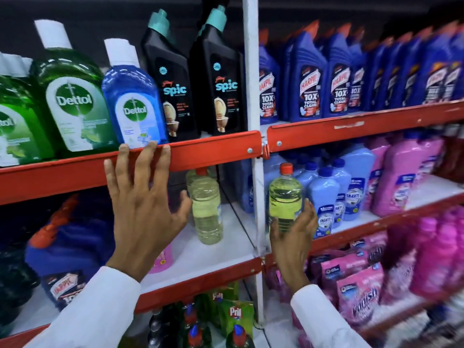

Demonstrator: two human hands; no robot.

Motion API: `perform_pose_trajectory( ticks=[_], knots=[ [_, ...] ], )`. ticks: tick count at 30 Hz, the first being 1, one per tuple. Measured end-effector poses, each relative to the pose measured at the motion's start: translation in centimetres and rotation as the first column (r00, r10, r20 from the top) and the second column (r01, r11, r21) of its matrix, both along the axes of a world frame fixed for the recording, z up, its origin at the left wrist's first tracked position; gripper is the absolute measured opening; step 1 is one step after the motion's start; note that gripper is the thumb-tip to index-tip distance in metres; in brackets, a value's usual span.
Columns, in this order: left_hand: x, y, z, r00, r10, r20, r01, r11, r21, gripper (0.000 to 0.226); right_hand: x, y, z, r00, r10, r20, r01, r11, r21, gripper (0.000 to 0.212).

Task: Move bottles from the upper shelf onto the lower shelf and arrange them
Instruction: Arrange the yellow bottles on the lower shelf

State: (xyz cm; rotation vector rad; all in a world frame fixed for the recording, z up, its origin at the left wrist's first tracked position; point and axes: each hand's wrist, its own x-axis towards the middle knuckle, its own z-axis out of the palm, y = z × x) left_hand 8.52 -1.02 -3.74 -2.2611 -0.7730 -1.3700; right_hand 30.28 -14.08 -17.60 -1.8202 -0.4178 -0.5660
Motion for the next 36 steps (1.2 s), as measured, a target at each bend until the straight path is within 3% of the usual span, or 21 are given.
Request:
perform_pose_trajectory(
  ticks=[4,10,22,30,36],
  knots=[
    [-0.2,0.2,0.1,1.000,0.006,0.001,-0.006,1.000,0.025,0.079,2.2,0.1,-0.6,0.983,0.081,-0.162,-0.100,0.989,-0.110,0.096],
    [-0.6,0.2,0.4,1.000,0.008,-0.028,-0.007,1.000,0.026,0.080,3.7,0.1,-1.1,0.961,0.167,-0.220,-0.155,0.985,0.074,0.075],
    [-0.7,0.0,0.3,0.998,0.024,-0.050,-0.023,1.000,0.015,0.082,3.6,-0.6,-1.7,0.967,0.230,-0.112,-0.212,0.966,0.149,0.087],
    [-1.0,0.0,0.5,0.998,0.026,-0.055,-0.026,1.000,0.008,0.081,0.0,-2.4,1.8,0.981,0.193,0.021,-0.194,0.966,0.172,0.084],
    [-2.6,1.3,0.1,0.998,-0.004,0.064,0.001,0.999,0.043,0.078,-5.2,-2.9,3.8,0.972,0.224,0.069,-0.233,0.956,0.180,0.086]
  ],
)
